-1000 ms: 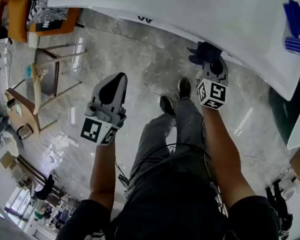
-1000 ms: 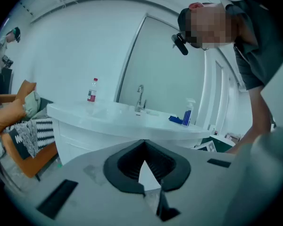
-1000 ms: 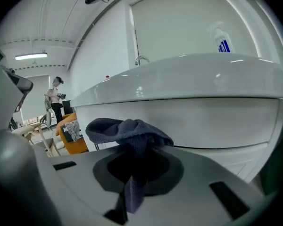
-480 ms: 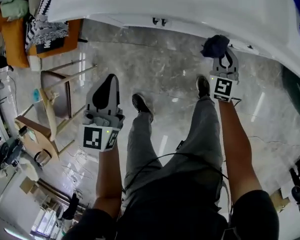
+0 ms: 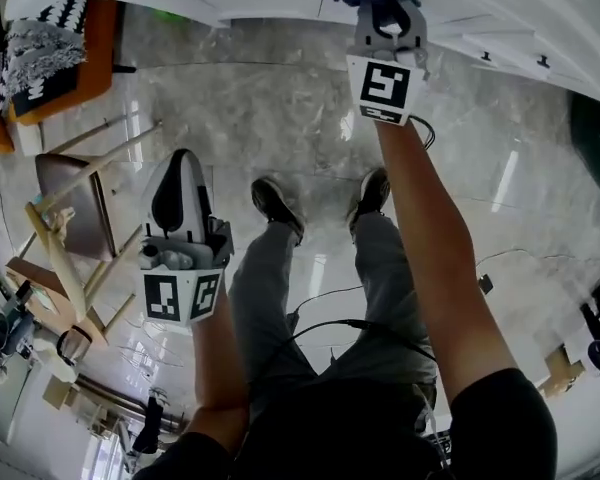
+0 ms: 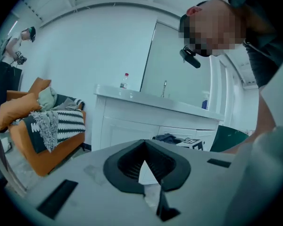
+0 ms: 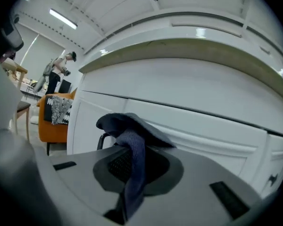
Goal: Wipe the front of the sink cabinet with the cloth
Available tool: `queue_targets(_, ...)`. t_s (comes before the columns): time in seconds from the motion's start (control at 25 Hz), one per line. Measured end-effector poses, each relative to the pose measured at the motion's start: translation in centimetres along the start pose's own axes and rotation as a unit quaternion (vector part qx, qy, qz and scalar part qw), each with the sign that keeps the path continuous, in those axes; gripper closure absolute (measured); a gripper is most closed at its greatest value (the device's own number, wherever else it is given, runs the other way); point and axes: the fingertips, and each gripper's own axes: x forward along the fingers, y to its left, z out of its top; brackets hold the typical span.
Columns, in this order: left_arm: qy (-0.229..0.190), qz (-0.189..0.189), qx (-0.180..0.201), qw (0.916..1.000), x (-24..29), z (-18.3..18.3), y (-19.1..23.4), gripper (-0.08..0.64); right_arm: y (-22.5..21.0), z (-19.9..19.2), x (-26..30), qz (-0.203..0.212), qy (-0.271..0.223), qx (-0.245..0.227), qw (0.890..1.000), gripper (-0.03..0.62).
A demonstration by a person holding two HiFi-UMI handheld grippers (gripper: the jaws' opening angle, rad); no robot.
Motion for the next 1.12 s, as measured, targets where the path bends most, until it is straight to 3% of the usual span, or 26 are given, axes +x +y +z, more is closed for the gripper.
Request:
queue_targets(0.08, -0.01, -0.005, 0.003, 0.9999, 0.4, -0.9, -0.5, 0.557, 0.8, 0.0, 0.1, 0.006, -0.013, -0.003, 1.0, 0.566)
queue_targets(0.16, -0.028, -0.001, 0.008, 0.9996, 1.3, -1.2, -0.4, 0.557, -1.0, -2.1, -0.9, -0.001, 0.004, -0.012, 1.0, 0.566)
queue_targets(0.32, -0.077, -0.003, 0.01, 0.9969, 3.4, -0.6, -0.8, 0.557, -10.8, -9.4, -4.0, -0.087, 0.07, 0.013, 0.994, 0.566)
queue_targets(0.4, -0.083, -0.012, 0.012, 0.9964, 3.7, -0.8, -1.2, 0.557, -12.8, -11.3, -4.6, -0.1, 0.084, 0.004, 0.991, 0.566)
queue_targets(0.52, -0.067, -0.023, 0.017, 0.9974, 3.7, -2.4, -1.3, 0.557, -8.8, -12.1, -2.8, -0.059, 0.075, -0.004, 0.995, 0.566)
queue_targets(0.72, -0.055, -0.025, 0.022, 0.9979, 4.4, -4.2, -0.4, 0.557, 2.6, -13.3, 1.3, 0.031, 0.067, 0.026, 0.997, 0.566)
queue_targets(0.8, -0.059, -0.021, 0.024, 0.9977, 4.7, -4.3, 0.1, 0.557, 4.5, -14.2, 1.9, 0.053, 0.072, 0.029, 0.996, 0.566)
queue_targets(1.0, -0.056, -0.016, 0.021, 0.9981, 5.3, -4.9, 0.8, 0.557, -2.3, -19.8, 0.2, -0.004, 0.124, 0.038, 0.992, 0.566)
queue_targets(1.12, -0.053, -0.016, 0.019, 0.9983, 5.5, -5.2, 1.2, 0.557, -6.6, -24.2, -1.4, -0.059, 0.175, 0.043, 0.982, 0.566)
